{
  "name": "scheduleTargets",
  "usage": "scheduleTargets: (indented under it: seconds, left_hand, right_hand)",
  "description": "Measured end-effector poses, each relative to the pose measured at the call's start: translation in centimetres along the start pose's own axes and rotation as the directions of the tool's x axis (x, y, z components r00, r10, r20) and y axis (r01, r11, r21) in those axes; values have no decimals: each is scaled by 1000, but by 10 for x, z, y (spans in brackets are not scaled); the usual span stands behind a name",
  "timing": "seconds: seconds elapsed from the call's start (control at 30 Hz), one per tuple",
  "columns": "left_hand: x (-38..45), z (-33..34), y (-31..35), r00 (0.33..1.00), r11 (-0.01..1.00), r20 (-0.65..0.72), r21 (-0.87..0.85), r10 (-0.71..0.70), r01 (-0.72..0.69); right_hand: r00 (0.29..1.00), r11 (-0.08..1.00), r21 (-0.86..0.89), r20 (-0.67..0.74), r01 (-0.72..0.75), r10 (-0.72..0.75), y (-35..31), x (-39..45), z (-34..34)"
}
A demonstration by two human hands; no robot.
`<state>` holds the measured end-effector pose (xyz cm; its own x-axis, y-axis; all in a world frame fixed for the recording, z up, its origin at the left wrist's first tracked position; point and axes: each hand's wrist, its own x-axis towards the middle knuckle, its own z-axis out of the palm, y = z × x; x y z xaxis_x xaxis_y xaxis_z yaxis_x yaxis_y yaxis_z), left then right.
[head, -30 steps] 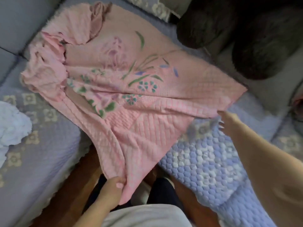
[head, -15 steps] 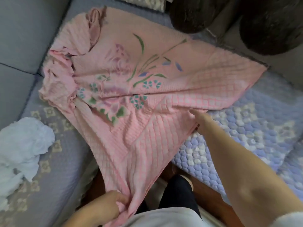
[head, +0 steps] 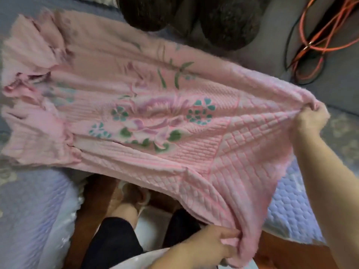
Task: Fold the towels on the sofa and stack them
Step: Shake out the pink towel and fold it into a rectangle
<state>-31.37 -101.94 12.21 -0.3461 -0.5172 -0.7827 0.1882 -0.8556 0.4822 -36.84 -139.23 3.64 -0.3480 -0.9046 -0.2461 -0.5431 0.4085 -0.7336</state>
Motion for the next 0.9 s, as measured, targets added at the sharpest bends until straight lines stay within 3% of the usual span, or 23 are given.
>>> scheduleTargets:
  seconds: [0.07,0.1,0.17,0.23,0.33,0.43,0.5,0.6,0.67,0.73,0.8,0.9]
  left_hand:
    - [20,33,14,995,980,79,193,-64,48]
    - [26,42,18,993,957,79,281,-93,68]
    - [37,46,14,990,965,77,245,-121,99]
    - [41,23,-3,990,980,15,143,-138,135]
    - [28,-58,-53,930,948,-326,206,-168,243]
    - [-23,-171,-107,749,878,-620,194,-236,437]
    - [-69,-243,-138,554,832,-783,88,-282,547]
    - [-133,-323,-162,264,850,-927,-98,-267,518]
    - [-151,-354,-168,172,883,-974,-52,-148,466]
    - [-142,-366,-160,202,906,-979,103,20,410]
    - [-128,-378,-171,314,941,-947,167,70,294]
    - [-92,-399,-198,434,890,-885,326,169,319]
  right_hand:
    - [993,943,-323,52,-85,107,21,17,-12]
    - [983,829,-548,67,-109,173,38,18,-12]
    - [969,645,-763,188,42,158,63,-14,-9]
    - [889,648,-689,457,325,40,84,-63,5]
    - [711,691,-513,703,509,-2,114,-129,33]
    - [594,741,-409,805,532,18,103,-198,65]
    - [541,744,-354,841,566,-11,87,-236,88]
    - [456,750,-301,890,590,-1,61,-288,127]
    - [434,780,-298,900,550,38,38,-325,157]
    - [409,799,-303,909,518,80,21,-354,179]
    - [376,795,-339,914,503,152,4,-406,220]
    - [351,811,-369,911,454,218,-5,-492,280]
